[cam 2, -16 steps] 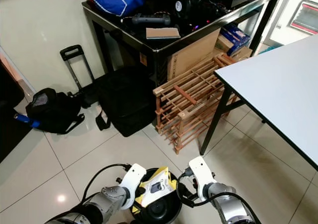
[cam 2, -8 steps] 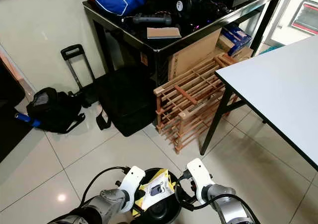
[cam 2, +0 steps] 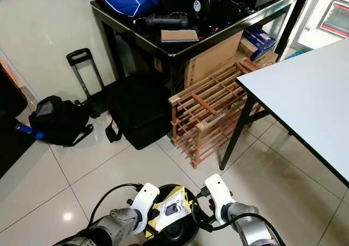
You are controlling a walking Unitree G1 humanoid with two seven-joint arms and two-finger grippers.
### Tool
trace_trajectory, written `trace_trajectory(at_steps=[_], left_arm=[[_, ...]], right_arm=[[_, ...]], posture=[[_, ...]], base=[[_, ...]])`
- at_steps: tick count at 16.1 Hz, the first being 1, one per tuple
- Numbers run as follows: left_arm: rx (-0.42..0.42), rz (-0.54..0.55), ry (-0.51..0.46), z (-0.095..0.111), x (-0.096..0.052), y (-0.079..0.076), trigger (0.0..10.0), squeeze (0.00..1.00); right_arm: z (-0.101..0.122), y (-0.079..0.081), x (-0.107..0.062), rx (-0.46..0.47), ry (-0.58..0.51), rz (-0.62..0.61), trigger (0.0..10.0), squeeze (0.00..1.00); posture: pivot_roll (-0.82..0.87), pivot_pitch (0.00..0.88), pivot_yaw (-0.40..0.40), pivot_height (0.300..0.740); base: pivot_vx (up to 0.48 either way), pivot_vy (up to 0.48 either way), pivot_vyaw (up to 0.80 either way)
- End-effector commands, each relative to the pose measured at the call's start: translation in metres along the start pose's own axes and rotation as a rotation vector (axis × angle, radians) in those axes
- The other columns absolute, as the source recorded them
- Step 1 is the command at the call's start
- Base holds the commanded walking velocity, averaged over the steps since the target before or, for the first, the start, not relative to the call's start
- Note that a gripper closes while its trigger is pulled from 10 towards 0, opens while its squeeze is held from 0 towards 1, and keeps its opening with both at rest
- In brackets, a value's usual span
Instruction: Picking trash to rubbish bin
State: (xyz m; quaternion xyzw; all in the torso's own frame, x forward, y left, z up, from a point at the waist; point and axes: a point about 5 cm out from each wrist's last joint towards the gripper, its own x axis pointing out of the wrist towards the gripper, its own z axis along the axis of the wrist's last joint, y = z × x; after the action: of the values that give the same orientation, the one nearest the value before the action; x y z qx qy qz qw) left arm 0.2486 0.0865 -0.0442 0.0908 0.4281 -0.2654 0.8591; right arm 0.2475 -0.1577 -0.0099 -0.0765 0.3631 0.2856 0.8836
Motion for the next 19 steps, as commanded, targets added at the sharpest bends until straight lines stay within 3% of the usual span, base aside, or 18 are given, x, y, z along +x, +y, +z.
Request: trace_trajectory(at_steps=[1, 10, 11, 12, 19], left_arm=[[-0.009, -0.012, 0.018, -0.0077, 0.0003, -0.0028, 10.0, 0.00], [-0.003, -0.005, 0.023, -0.0093, 0.0002, -0.0028, 10.0, 0.00], [0.002, -0.010, 0.023, -0.0092, 0.0003, -0.0031, 10.0, 0.37], [0.009, -0.009, 0.024, -0.0093, 0.0003, -0.0033, 10.0, 0.96], [0.027, -0.012, 0.026, -0.0091, 0.0005, -0.0039, 10.0, 1.00]], right_arm=[[-0.0034, 0.0023, -0.0009, -0.002, 0.015, 0.017, 10.0, 0.00], [-0.0030, 0.0031, -0.0008, -0.005, 0.016, 0.016, 10.0, 0.00], [-0.0028, 0.0031, -0.0008, -0.005, 0.016, 0.015, 10.0, 0.00], [-0.0027, 0.0031, -0.0009, -0.005, 0.017, 0.015, 10.0, 0.00], [-0.0026, 0.0029, -0.0012, -0.002, 0.017, 0.012, 10.0, 0.00]], posture=[[-0.10, 0.141, 0.038, 0.740], [-0.11, 0.134, 0.038, 0.740], [-0.11, 0.135, 0.039, 0.740], [-0.11, 0.137, 0.037, 0.740], [-0.11, 0.145, 0.037, 0.740]], base=[[0.000, 0.000, 0.00], [0.000, 0.000, 0.00], [0.000, 0.000, 0.00], [0.000, 0.000, 0.00], [0.000, 0.000, 0.00]])
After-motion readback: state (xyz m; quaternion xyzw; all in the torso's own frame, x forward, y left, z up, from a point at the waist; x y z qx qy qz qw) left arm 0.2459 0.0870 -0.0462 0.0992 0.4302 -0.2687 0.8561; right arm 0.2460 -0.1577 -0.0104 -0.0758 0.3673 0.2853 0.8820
